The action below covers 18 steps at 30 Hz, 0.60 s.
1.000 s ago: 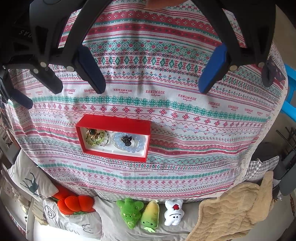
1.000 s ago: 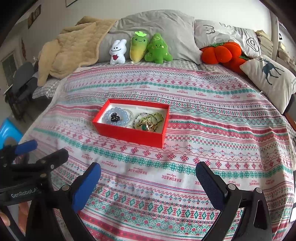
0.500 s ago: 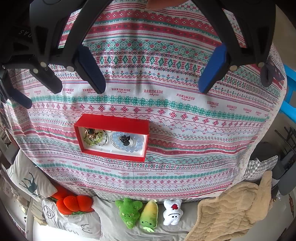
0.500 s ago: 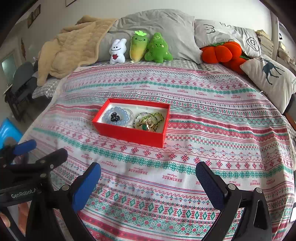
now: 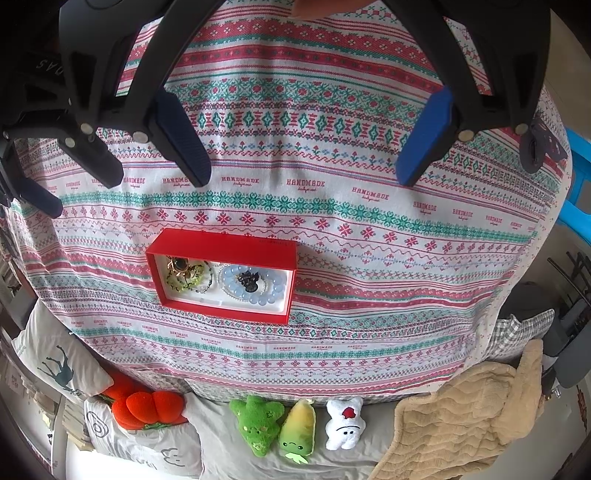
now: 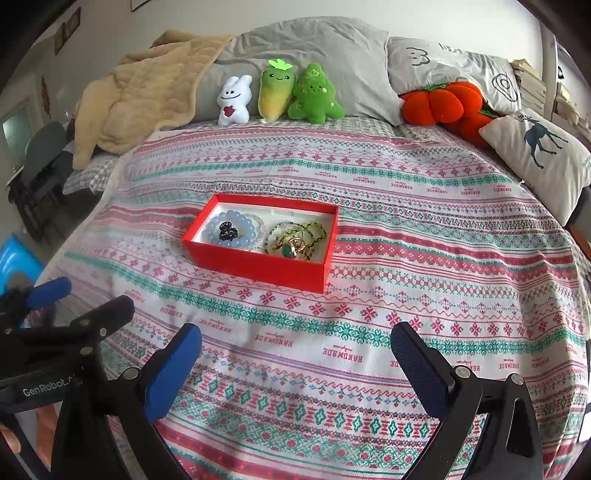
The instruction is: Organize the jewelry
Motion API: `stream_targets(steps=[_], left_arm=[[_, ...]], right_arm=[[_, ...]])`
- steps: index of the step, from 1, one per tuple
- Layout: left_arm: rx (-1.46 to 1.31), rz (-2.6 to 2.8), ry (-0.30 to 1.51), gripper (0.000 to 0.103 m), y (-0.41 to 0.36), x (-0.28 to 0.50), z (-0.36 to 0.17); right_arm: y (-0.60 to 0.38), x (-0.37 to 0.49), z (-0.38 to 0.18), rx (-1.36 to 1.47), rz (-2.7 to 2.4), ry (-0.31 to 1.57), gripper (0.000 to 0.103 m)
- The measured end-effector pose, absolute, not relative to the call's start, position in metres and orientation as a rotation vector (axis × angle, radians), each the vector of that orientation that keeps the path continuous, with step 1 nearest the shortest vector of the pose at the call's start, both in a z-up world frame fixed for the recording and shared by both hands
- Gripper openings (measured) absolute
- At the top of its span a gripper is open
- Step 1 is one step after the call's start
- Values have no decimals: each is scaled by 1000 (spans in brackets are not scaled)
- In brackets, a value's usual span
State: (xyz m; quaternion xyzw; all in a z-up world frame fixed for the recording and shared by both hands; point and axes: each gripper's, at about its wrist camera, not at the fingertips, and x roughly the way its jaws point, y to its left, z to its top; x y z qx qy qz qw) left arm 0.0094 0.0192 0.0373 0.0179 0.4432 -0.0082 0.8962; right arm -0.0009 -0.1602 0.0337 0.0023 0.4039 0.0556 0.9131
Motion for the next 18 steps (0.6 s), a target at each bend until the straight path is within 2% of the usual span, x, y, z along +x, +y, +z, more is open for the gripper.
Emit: stream_targets(steps=[18], left_arm=[[43,-13,915,100,18,11,35]], right_arm=[[-159,1,32,5,115,832,103]])
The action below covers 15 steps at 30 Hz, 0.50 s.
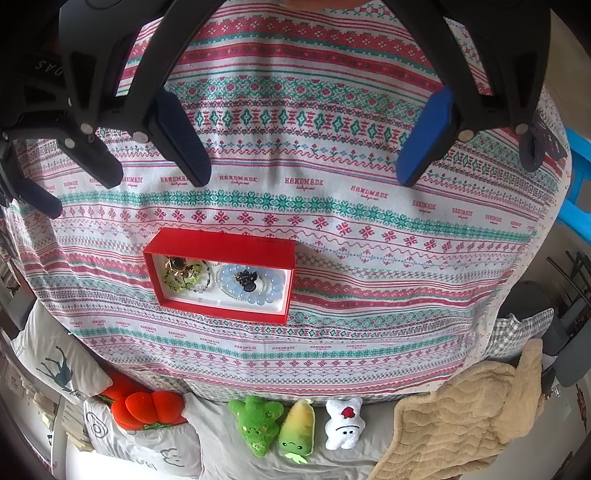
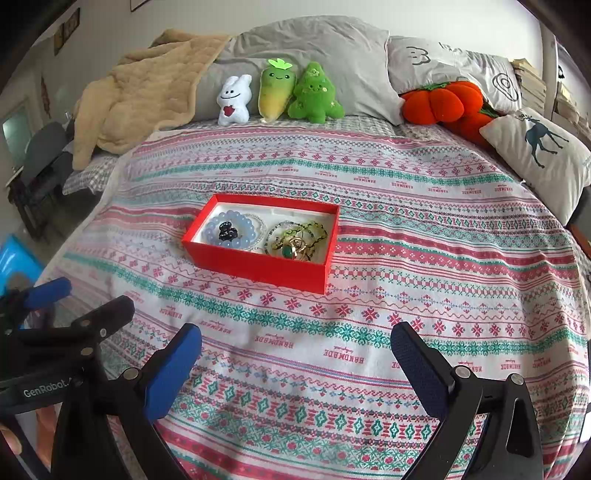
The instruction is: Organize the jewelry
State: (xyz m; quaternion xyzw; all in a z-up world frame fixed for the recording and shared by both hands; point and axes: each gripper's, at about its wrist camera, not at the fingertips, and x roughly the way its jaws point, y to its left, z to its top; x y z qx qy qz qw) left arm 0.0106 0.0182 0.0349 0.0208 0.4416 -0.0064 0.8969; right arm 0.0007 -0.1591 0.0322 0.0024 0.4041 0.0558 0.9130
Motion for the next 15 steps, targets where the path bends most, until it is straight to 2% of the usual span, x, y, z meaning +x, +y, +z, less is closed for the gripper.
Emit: stream_targets(steps=[15], left_arm=[[43,-6,916,100,18,11,34]], right_arm=[[-159,1,32,3,114,834,103]])
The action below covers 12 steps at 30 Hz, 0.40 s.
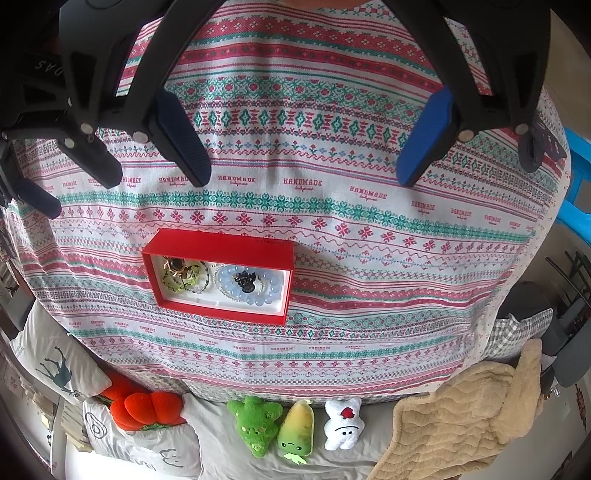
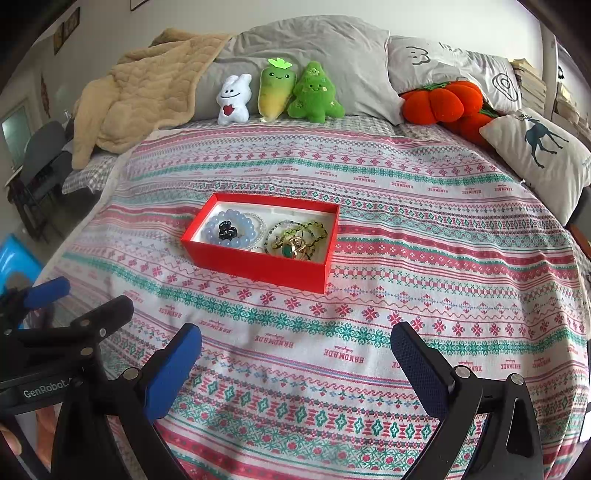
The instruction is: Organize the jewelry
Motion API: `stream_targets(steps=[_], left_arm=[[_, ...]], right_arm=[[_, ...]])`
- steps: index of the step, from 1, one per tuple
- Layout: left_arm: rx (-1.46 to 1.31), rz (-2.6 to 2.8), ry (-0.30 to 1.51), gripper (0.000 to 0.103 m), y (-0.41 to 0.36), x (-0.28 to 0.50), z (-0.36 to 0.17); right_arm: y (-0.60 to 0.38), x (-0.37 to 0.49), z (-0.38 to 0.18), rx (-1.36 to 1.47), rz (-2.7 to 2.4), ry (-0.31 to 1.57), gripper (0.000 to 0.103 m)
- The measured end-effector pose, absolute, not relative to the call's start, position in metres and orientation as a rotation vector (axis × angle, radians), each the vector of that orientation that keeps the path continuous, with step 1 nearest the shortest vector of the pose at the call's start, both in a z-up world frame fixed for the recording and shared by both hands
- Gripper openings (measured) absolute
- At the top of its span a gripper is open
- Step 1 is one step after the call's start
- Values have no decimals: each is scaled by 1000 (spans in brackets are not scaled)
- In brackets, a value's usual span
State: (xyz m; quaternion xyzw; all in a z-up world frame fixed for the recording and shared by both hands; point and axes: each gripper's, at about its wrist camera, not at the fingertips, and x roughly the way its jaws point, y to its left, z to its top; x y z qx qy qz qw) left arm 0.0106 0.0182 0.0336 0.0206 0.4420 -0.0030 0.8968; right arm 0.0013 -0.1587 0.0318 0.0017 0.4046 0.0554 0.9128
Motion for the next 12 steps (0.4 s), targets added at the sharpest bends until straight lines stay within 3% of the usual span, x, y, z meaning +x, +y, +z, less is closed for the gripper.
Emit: stream_targets(steps=[12], left_arm=[[40,-5,920,100,16,10,30]], right_arm=[[-159,1,32,3,114,834,103]])
